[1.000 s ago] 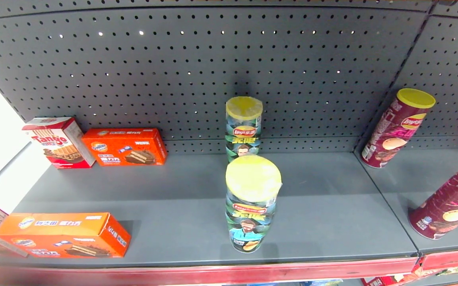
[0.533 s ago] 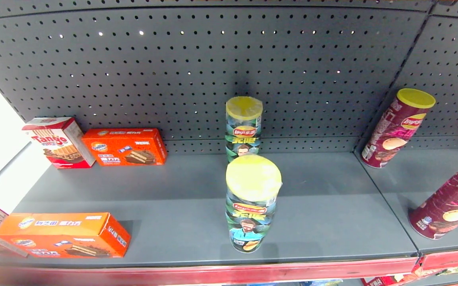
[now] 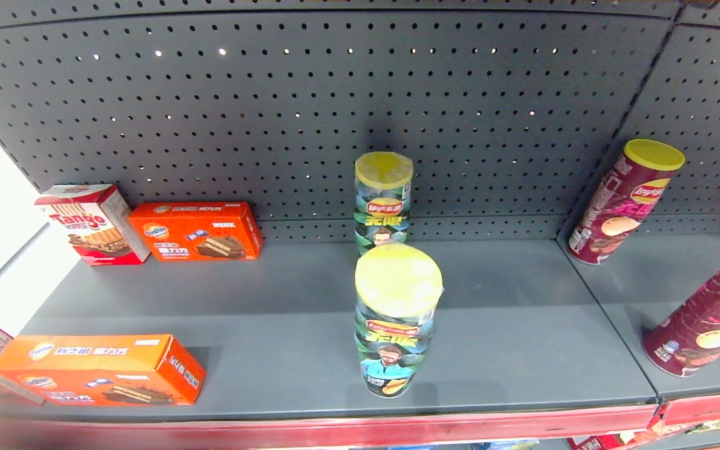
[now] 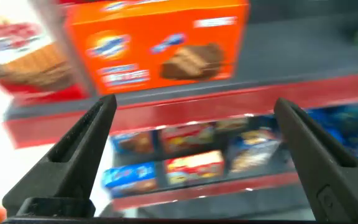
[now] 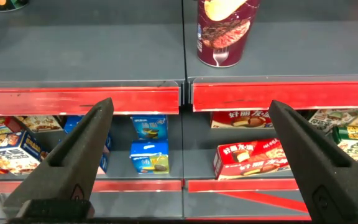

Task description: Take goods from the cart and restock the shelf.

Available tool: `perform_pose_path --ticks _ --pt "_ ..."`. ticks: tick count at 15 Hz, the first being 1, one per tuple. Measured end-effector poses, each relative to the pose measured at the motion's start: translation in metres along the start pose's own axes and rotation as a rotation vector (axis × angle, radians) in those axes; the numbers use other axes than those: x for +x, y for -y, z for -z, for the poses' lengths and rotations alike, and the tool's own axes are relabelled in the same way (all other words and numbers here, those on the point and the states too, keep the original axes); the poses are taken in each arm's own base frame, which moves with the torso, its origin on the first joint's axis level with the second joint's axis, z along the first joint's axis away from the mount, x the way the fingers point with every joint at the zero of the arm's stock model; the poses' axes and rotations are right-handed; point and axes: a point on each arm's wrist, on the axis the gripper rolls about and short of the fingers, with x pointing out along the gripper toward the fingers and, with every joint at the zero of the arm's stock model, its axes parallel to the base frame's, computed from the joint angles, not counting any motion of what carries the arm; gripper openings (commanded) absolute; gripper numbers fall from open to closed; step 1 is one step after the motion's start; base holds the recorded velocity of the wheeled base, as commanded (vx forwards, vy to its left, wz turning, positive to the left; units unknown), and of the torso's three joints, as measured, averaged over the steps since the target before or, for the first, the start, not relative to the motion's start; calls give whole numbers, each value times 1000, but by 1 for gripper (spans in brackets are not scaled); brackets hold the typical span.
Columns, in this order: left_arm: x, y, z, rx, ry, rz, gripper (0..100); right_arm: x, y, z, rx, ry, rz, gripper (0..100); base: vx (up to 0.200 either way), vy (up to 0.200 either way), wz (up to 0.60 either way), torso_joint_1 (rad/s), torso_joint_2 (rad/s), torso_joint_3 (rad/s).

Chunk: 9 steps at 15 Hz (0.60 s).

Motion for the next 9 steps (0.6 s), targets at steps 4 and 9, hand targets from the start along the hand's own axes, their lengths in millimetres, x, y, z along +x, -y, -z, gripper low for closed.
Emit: perform_pose_path --ticks 4,9 --pt "0 -2 7 -22 2 -97 100 0 0 0 0 0 0 100 0 0 0 0 0 0" --pt "-1 -2 7 -73 10 -96 100 0 0 0 0 0 0 100 0 0 0 0 0 0"
